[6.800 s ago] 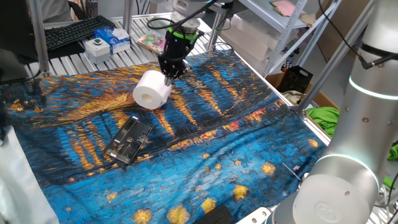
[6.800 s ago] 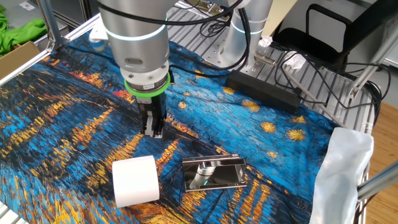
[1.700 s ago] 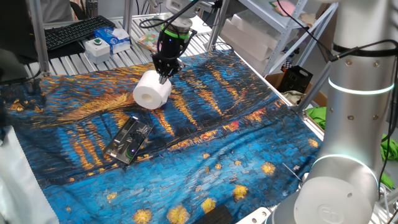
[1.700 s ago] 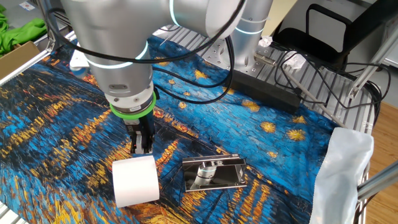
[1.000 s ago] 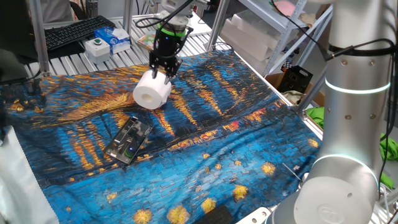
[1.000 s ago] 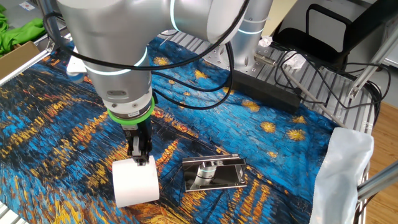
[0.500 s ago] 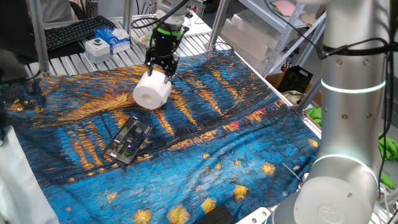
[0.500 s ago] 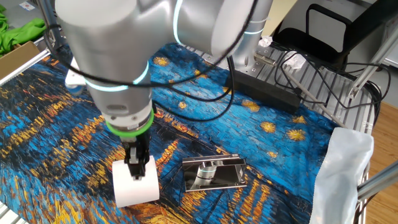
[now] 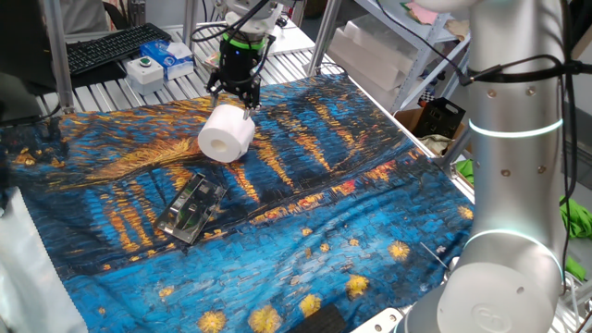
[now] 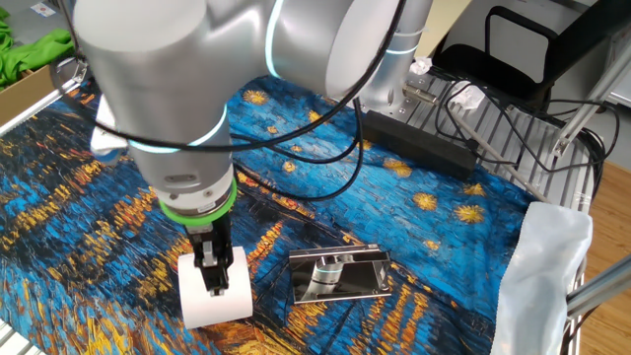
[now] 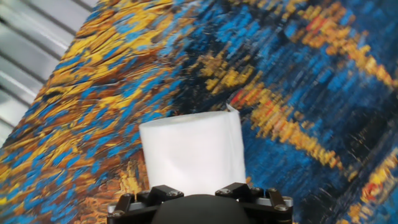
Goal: Put the toilet paper on its holder
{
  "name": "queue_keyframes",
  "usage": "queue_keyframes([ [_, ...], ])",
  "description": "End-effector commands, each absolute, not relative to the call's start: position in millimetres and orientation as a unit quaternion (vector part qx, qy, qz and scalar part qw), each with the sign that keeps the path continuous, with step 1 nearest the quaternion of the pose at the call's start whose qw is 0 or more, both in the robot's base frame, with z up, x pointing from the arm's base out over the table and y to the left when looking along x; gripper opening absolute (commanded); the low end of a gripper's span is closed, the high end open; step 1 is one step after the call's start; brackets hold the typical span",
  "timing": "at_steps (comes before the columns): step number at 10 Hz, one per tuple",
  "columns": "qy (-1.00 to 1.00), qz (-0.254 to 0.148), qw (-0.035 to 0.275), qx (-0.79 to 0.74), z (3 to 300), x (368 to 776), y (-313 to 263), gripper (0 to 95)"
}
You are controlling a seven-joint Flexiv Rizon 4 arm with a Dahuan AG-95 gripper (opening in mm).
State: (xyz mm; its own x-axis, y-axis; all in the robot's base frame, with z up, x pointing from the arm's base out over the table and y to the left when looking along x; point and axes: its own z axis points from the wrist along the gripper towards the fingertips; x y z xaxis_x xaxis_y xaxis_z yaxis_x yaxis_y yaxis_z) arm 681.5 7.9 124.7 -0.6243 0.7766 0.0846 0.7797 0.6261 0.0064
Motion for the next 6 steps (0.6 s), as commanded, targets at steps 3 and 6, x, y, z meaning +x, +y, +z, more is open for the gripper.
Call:
queue_keyframes([
  [3, -0.917, -0.021, 0.029, -0.397, 114.6, 692.8, 10.2, 76.0],
  [6, -0.916, -0.013, 0.02, -0.399, 107.0, 695.7, 9.6, 95.0],
])
